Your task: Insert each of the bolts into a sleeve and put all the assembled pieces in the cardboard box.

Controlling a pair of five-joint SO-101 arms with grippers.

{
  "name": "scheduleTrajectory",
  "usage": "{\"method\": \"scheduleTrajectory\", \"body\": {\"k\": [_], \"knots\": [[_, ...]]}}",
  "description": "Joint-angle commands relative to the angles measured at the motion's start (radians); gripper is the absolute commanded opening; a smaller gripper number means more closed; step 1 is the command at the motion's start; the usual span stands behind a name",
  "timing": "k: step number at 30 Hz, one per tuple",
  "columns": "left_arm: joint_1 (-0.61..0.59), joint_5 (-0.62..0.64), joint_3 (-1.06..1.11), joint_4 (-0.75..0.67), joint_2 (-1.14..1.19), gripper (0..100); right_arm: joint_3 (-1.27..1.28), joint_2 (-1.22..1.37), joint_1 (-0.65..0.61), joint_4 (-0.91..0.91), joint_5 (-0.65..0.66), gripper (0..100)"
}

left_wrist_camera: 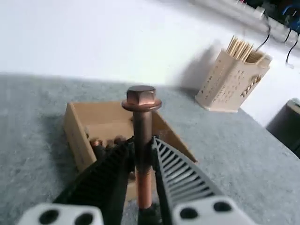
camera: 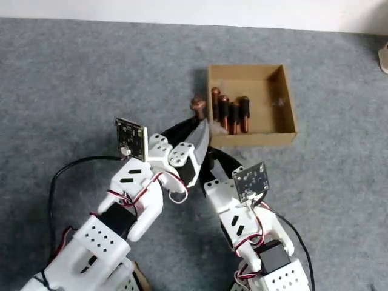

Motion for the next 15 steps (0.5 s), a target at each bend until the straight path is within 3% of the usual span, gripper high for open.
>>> {"method": "scheduleTrajectory", "body": {"k": [1, 15], "knots": [[0.01, 0.008, -0.01, -0.023, -0.004, 1, 0.13, -0.015, 0.002, -0.022, 0.011, 0.5], [0.018, 0.087, 0.024, 0.014, -0.004, 1, 0.13, -0.015, 0.002, -0.021, 0.011, 0.5]]}}
